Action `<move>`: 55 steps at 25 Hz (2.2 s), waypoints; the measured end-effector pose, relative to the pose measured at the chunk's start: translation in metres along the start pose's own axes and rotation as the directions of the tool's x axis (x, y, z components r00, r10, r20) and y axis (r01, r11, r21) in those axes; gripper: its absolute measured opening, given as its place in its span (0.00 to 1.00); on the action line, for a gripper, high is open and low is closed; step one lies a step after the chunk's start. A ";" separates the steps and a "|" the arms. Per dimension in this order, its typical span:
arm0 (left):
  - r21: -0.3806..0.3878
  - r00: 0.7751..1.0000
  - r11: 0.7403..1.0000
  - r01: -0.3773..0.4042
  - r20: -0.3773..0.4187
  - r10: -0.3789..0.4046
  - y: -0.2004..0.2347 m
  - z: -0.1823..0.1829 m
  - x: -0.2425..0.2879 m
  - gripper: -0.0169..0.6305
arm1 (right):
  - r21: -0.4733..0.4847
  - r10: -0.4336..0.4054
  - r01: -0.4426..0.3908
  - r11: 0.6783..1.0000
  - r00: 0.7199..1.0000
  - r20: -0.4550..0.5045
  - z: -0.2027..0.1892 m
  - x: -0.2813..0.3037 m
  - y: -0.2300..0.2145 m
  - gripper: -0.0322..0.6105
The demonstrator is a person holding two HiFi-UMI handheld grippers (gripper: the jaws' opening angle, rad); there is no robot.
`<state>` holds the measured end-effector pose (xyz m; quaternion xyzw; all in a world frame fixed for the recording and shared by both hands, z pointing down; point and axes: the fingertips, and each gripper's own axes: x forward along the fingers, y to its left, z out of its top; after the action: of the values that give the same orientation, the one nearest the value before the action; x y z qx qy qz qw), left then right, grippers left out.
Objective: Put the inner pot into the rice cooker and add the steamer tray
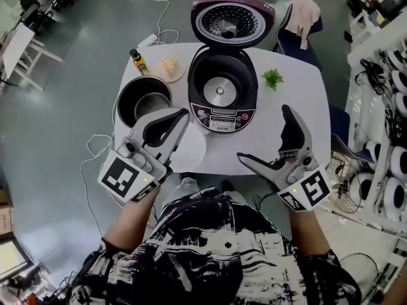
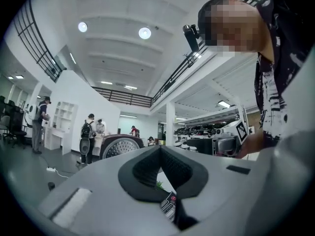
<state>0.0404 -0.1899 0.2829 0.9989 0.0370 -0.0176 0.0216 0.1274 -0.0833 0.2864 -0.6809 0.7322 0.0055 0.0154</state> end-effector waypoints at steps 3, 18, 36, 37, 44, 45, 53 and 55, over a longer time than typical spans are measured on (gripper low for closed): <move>0.004 0.999 0.999 0.049 -0.011 -0.049 0.017 -0.003 0.001 0.03 | 0.008 -0.054 0.054 0.999 0.999 -0.005 -0.007 0.012 0.000 0.91; 0.012 0.995 0.995 -0.096 0.003 0.096 0.058 0.003 -0.003 0.03 | 0.006 0.048 -0.048 0.999 0.999 -0.009 -0.001 0.054 -0.015 0.91; -0.055 0.907 0.907 -0.418 0.024 0.420 0.145 -0.017 -0.150 0.03 | 0.027 0.402 -0.412 0.911 0.870 -0.286 -0.096 0.295 0.058 0.91; -0.063 0.901 0.901 -0.430 0.024 0.432 0.148 -0.020 -0.158 0.03 | 0.045 0.398 -0.407 0.912 0.856 -0.331 -0.115 0.309 0.058 0.91; -0.114 0.863 0.860 -0.498 0.028 0.504 0.171 -0.038 -0.208 0.03 | 0.122 0.342 -0.345 0.931 0.703 -0.624 -0.234 0.384 0.049 0.91; -0.119 0.861 0.857 -0.501 0.028 0.507 0.173 -0.040 -0.212 0.03 | 0.132 0.334 -0.333 0.934 0.675 -0.658 -0.249 0.388 0.047 0.91; -0.159 0.834 0.825 -0.542 0.020 0.552 0.187 -0.054 -0.244 0.03 | 0.208 0.297 -0.234 0.950 0.467 -0.833 -0.345 0.395 0.034 0.83; -0.164 0.827 0.818 -0.552 0.017 0.562 0.188 -0.055 -0.248 0.03 | 0.203 0.275 -0.207 0.957 0.421 -0.864 -0.362 0.389 0.022 0.71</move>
<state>-0.1908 -0.3931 0.3553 0.9604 -0.2559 -0.0398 0.1030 0.0720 -0.4799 0.6357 -0.4712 0.7222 -0.3702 -0.3454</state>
